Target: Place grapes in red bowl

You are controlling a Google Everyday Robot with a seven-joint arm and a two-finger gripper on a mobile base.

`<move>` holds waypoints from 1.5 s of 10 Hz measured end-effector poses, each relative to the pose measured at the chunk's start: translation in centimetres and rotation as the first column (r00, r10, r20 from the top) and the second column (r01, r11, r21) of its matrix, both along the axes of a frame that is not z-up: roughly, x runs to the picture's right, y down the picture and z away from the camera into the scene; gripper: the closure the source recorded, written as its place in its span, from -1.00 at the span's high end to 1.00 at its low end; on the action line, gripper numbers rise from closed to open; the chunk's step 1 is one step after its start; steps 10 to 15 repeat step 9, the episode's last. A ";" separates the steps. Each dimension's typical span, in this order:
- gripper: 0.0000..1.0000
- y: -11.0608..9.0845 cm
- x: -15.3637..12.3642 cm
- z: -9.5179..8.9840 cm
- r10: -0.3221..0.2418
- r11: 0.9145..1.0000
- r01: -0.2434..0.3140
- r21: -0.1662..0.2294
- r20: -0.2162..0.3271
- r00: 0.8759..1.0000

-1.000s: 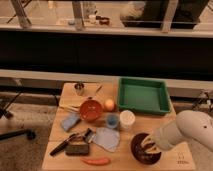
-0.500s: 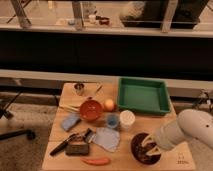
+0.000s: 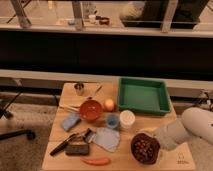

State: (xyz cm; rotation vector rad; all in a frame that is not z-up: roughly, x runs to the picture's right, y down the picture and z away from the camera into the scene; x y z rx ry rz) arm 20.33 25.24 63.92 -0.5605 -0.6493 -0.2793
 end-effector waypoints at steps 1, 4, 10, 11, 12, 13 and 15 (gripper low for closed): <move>0.60 -0.3 0.1 -0.3 0.009 1.000 -0.009 -0.001 0.001 1.000; 0.60 -1.5 0.6 -1.1 0.052 0.999 -0.052 -0.001 -0.008 0.999; 0.60 -3.4 2.1 -1.9 0.129 0.991 -0.129 0.019 -0.017 0.991; 0.60 -3.4 2.1 -1.9 0.129 0.991 -0.129 0.019 -0.017 0.991; 0.60 -3.4 2.1 -1.9 0.129 0.991 -0.129 0.019 -0.017 0.991; 0.60 -3.4 2.1 -1.9 0.129 0.991 -0.129 0.019 -0.017 0.991; 0.60 -3.4 2.1 -1.9 0.129 0.991 -0.129 0.019 -0.017 0.991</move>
